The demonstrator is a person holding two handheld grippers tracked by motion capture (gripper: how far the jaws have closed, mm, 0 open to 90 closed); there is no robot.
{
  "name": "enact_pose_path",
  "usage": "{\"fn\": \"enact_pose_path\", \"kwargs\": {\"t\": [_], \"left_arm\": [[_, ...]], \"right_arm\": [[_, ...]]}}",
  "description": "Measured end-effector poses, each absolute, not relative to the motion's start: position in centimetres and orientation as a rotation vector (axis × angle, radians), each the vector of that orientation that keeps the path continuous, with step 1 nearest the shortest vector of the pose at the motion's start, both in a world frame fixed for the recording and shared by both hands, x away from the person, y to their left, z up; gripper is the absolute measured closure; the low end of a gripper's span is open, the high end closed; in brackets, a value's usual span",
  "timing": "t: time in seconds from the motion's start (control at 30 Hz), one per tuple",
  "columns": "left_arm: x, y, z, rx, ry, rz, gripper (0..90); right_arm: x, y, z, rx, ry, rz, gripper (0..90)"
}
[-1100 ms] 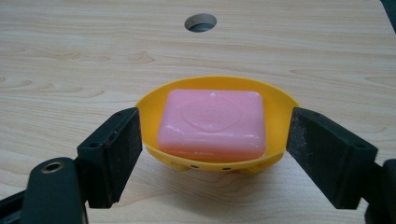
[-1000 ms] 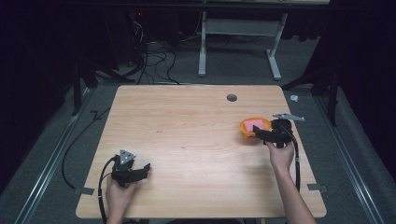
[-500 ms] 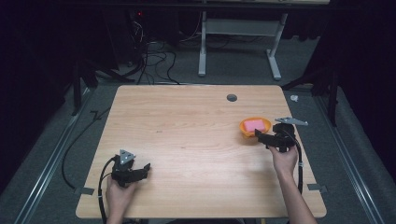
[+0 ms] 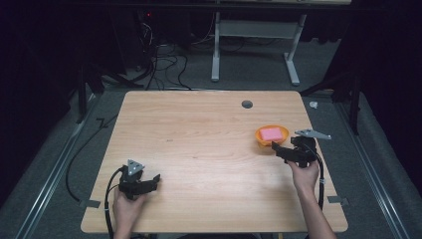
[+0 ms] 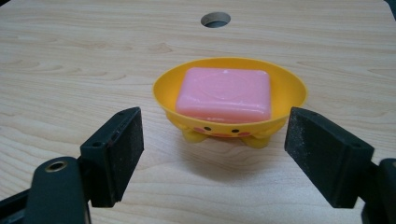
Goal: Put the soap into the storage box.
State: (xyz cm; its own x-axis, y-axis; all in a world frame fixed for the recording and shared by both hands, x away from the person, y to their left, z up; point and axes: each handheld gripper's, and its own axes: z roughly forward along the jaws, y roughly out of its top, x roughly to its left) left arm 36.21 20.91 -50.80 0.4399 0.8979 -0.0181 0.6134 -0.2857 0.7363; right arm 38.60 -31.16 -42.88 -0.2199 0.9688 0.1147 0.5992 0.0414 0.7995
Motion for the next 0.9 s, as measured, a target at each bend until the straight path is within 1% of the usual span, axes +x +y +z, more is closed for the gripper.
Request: {"fn": "enact_pose_path", "kwargs": {"t": [0.63, 0.9], "left_arm": [[36.2, 20.9, -50.8, 2.011, 1.265, 0.533, 21.4], [36.2, 20.9, -50.8, 2.012, 1.265, 0.533, 21.3]], "right_arm": [[36.8, -29.8, -42.5, 1.518, 1.898, 1.127, 20.5], [36.4, -29.3, -43.0, 1.508, 1.920, 1.128, 20.5]]}}
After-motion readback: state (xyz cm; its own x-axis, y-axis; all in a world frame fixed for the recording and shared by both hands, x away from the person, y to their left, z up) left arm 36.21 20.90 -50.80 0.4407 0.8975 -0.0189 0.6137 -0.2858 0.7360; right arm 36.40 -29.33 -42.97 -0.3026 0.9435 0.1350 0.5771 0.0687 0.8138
